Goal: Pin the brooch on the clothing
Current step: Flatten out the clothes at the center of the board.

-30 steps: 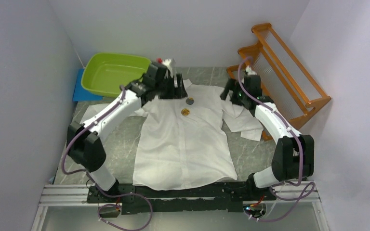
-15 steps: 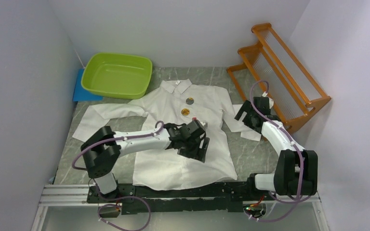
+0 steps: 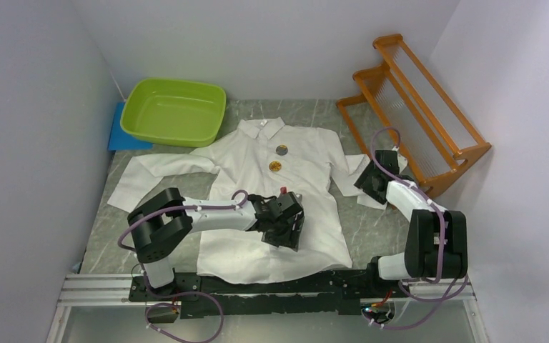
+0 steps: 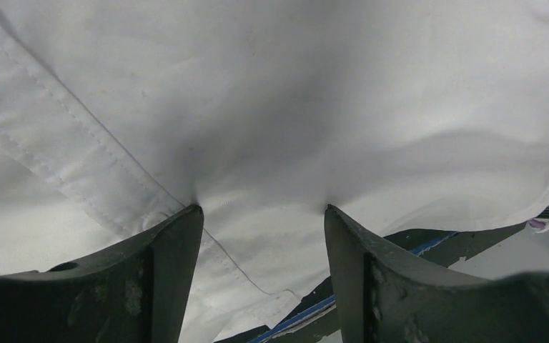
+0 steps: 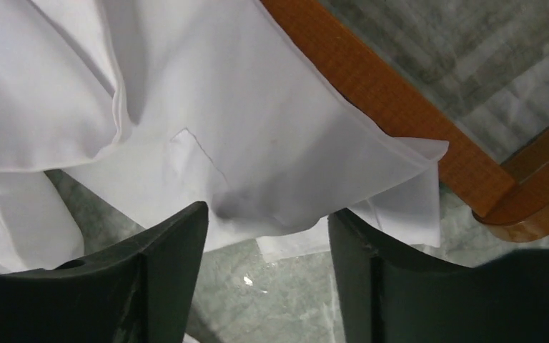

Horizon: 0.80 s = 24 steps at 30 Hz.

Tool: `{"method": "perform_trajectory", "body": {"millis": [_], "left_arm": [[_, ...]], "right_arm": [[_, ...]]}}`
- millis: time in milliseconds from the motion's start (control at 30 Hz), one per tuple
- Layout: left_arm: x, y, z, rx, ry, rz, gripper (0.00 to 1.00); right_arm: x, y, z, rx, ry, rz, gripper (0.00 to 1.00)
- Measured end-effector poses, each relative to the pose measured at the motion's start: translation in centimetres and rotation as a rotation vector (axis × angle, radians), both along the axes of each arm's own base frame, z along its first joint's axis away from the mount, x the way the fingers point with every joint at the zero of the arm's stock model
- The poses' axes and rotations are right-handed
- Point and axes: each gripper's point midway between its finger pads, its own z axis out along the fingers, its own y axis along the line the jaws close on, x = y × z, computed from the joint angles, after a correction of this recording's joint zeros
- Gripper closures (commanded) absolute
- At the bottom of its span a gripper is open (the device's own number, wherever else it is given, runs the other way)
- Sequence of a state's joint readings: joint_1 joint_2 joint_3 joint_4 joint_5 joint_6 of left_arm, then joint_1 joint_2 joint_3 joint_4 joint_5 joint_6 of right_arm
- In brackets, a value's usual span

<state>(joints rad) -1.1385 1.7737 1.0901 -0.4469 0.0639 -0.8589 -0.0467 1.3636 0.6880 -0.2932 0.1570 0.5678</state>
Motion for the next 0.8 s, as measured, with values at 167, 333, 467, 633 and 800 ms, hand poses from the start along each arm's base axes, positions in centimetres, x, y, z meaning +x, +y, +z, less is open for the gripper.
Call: {"method": "perform_trajectory", "body": {"millis": [167,333,467,633,800], "left_arm": [[-0.3,0.2,-0.1,-0.029,0.006,0.020,0.36],[-0.8,0.2,-0.2,-0.065,0.023,0.035,0.41],[-1.6,-0.2,-0.4,-0.100,0.061,0.039,0.47],[-3.2,-1.1,-0.7,-0.149,0.135,0.029,0.48],[-4.5,-2.0,-0.3,-0.164,0.154,0.009,0.30]], "right_arm": [[0.5,-0.3,-0.1,-0.007,-0.013,-0.006,0.87],[1.9,-0.8,2.6,-0.037,-0.085,-0.006,1.00],[4.7,-2.0,8.0,-0.107,-0.208,-0.013,1.00],[6.0,-3.9,13.0,-0.211,-0.314,-0.064,0.93],[6.1,-5.3,14.7,-0.272,-0.337,-0.114,0.42]]}}
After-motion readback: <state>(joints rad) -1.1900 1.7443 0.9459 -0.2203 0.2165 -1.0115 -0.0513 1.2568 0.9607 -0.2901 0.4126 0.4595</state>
